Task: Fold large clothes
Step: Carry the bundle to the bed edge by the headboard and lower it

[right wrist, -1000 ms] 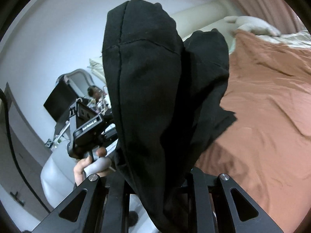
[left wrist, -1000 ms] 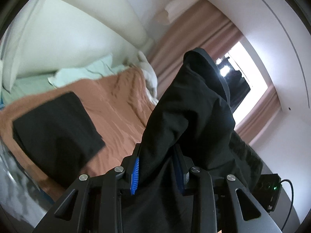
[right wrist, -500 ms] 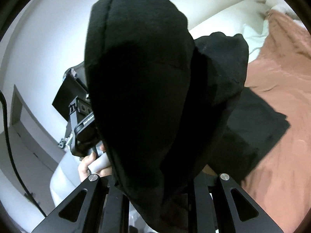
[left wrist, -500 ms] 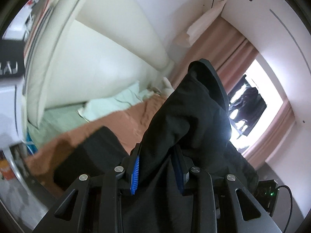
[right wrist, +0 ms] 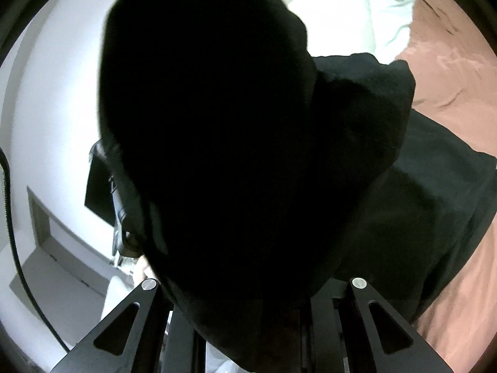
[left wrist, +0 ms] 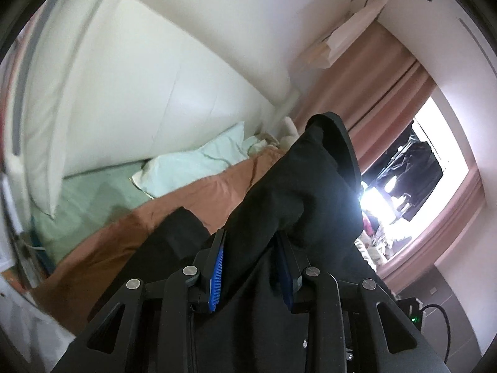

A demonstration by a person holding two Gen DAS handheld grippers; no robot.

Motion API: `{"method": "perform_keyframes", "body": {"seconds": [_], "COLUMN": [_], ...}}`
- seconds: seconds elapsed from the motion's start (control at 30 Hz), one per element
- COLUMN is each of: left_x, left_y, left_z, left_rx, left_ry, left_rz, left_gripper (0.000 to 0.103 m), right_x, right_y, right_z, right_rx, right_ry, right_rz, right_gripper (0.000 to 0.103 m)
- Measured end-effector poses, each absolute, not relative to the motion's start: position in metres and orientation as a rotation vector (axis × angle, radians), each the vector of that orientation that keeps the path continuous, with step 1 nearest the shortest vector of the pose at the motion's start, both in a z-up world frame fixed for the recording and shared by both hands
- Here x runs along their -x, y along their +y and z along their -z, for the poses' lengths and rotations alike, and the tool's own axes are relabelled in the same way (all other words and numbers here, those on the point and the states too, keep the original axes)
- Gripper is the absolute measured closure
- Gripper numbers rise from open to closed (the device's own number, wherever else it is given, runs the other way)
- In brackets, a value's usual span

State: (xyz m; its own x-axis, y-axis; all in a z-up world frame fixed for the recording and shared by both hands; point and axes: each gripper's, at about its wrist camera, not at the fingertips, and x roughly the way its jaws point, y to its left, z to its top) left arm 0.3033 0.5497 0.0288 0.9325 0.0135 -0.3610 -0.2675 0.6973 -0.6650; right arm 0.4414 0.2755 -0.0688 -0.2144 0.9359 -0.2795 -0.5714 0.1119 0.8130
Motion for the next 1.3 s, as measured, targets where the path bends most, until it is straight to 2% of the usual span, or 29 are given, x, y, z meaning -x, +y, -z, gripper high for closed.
{"method": "perform_keyframes", "body": {"seconds": [0.23,0.37,0.57,0.73,0.93,0.97,1.0,1.03,1.1,1.3], "left_x": [-0.360,-0.363,-0.327,-0.286,-0.239,-0.233,-0.227,-0.227,-0.224,-0.238], "left_y": [0.560,0.562,0.550,0.538,0.532,0.530,0.531,0.531,0.528,0.514], "left_z": [0.009,0.020,0.023,0.053,0.089,0.093,0.099,0.102,0.108,0.131], "left_rx": [0.824,0.789,0.663,0.645,0.769,0.799,0.836,0.860,0.907,0.992], "left_ry": [0.402,0.428,0.515,0.656,0.715,0.718,0.713,0.706,0.673,0.686], "left_rz": [-0.203,-0.266,-0.389,-0.492,-0.541,-0.548,-0.552,-0.555,-0.562,-0.519], "left_gripper": [0.072,0.071,0.070,0.069,0.067,0.065,0.051,0.033,0.016,0.014], "right_x": [-0.494,-0.512,-0.544,-0.543,-0.559,-0.562,-0.565,-0.565,-0.564,-0.562], "right_y": [0.267,0.262,0.255,0.254,0.293,0.297,0.312,0.311,0.315,0.317], "right_z": [0.122,0.153,0.207,0.204,0.204,0.204,0.204,0.206,0.206,0.205], "right_rx": [-0.467,-0.419,-0.419,-0.404,-0.416,-0.415,-0.415,-0.422,-0.430,-0.419], "right_ry": [1.132,1.154,1.231,1.200,1.221,1.223,1.226,1.235,1.245,1.237], "right_rz": [-1.377,-1.296,-1.146,-1.153,-1.149,-1.149,-1.147,-1.143,-1.140,-1.150], "right_gripper": [0.085,0.085,0.085,0.085,0.085,0.085,0.085,0.085,0.085,0.085]}}
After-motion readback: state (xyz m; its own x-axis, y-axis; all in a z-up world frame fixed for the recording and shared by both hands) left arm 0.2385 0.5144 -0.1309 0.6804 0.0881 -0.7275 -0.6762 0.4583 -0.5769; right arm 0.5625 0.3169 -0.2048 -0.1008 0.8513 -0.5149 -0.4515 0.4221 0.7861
